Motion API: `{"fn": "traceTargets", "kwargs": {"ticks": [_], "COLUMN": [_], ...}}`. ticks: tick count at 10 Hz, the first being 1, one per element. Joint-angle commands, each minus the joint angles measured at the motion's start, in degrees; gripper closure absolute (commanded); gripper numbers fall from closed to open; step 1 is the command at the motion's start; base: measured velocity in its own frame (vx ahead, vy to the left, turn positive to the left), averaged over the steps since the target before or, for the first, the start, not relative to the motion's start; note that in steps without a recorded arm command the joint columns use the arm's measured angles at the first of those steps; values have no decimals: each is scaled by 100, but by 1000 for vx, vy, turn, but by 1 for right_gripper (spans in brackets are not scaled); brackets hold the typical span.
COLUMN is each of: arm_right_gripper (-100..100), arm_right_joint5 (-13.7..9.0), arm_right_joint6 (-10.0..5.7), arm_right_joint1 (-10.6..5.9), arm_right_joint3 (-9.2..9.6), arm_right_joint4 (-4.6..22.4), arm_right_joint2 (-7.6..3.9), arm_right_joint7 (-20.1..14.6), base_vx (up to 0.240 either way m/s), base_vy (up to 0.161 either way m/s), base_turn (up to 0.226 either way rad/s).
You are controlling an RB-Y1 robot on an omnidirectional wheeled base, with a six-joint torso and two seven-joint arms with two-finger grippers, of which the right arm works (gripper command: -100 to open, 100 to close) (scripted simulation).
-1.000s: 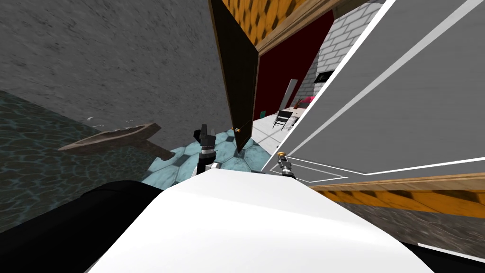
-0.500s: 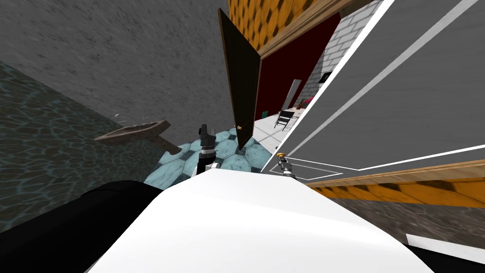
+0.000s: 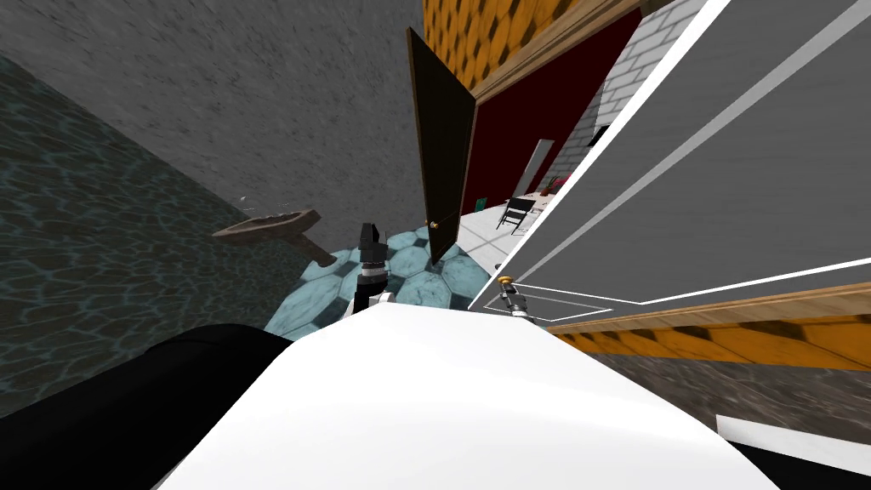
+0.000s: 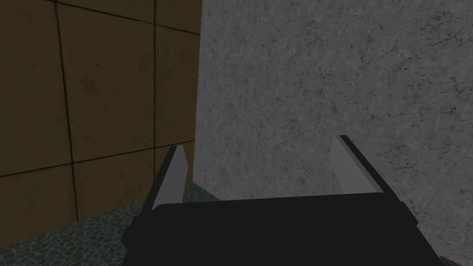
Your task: Pull the door open
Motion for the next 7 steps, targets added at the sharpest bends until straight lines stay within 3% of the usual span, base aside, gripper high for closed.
{"fn": "traceTargets", "kwargs": {"ticks": [1, 5, 6, 7], "arm_right_gripper": [100, 100, 100, 100], "arm_right_joint5": [49, 145, 136, 178], "arm_right_joint6": [-138, -401, -341, -430], "arm_right_joint1": [65, 179, 163, 192], "arm_right_joint3": [111, 339, 313, 375], "arm_right_joint4": [12, 38, 27, 82], "arm_right_joint2": [-88, -271, -243, -269], "arm_right_joint7": [-117, -358, -310, -386], "base_vx": [-212, -211, -87, -140], "base_vy": [-67, -46, -22, -26], "base_turn": [111, 102, 16, 110]}}
